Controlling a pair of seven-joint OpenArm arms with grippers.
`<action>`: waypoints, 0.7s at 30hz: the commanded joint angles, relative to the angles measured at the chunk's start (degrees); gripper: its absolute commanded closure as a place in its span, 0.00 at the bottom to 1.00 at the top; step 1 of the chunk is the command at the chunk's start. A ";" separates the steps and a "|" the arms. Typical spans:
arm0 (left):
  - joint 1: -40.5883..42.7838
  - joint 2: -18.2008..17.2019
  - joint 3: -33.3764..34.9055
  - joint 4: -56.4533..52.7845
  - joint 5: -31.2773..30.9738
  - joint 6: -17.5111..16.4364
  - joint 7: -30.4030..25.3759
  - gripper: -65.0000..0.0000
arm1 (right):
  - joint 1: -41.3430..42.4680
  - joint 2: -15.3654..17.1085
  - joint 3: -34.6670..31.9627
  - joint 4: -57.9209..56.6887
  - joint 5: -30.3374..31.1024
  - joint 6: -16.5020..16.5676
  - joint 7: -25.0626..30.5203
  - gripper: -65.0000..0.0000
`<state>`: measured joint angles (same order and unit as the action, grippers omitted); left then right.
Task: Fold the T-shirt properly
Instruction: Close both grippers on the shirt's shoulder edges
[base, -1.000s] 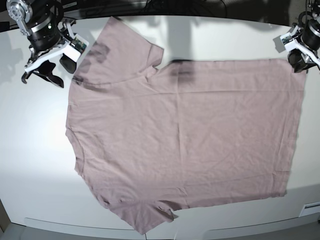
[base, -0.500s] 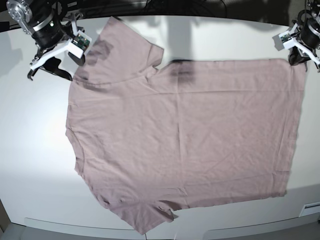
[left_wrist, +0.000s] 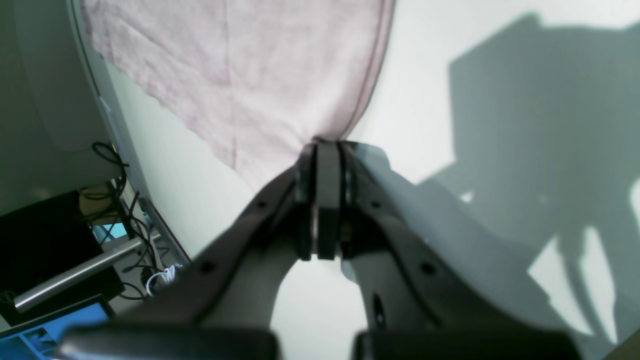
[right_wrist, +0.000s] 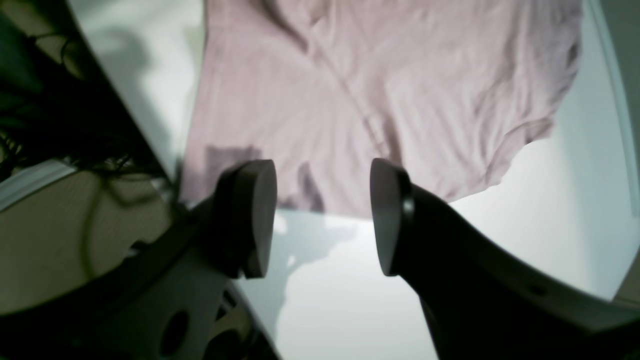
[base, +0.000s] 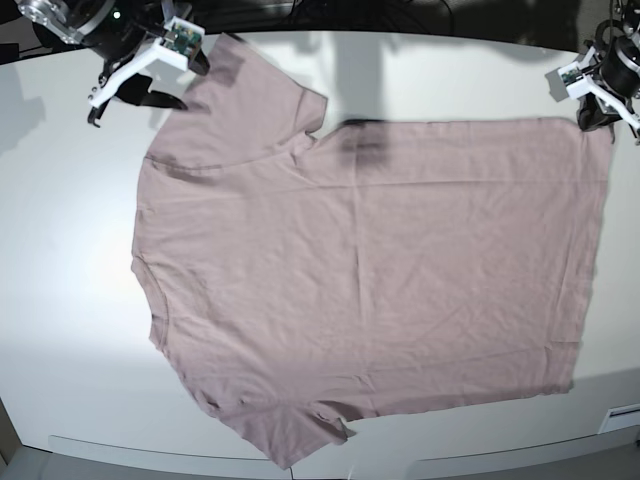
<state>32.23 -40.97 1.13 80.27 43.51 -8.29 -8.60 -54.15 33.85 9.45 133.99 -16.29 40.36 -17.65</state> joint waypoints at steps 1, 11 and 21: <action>0.46 -0.96 -0.22 0.37 0.00 -0.22 -0.04 1.00 | -1.42 0.46 0.44 1.01 -0.02 -0.36 0.87 0.53; 0.46 -0.96 -0.22 0.37 0.00 -0.22 -0.07 1.00 | -4.74 2.34 0.37 1.01 -5.33 -0.36 0.24 0.28; 0.42 -0.96 -0.22 0.37 0.00 -0.22 -0.20 1.00 | -4.76 8.20 0.28 -5.25 -15.34 -0.36 0.46 0.28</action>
<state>32.23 -40.97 1.15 80.27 43.55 -8.32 -8.62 -58.41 41.65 9.43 127.98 -31.53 40.56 -17.61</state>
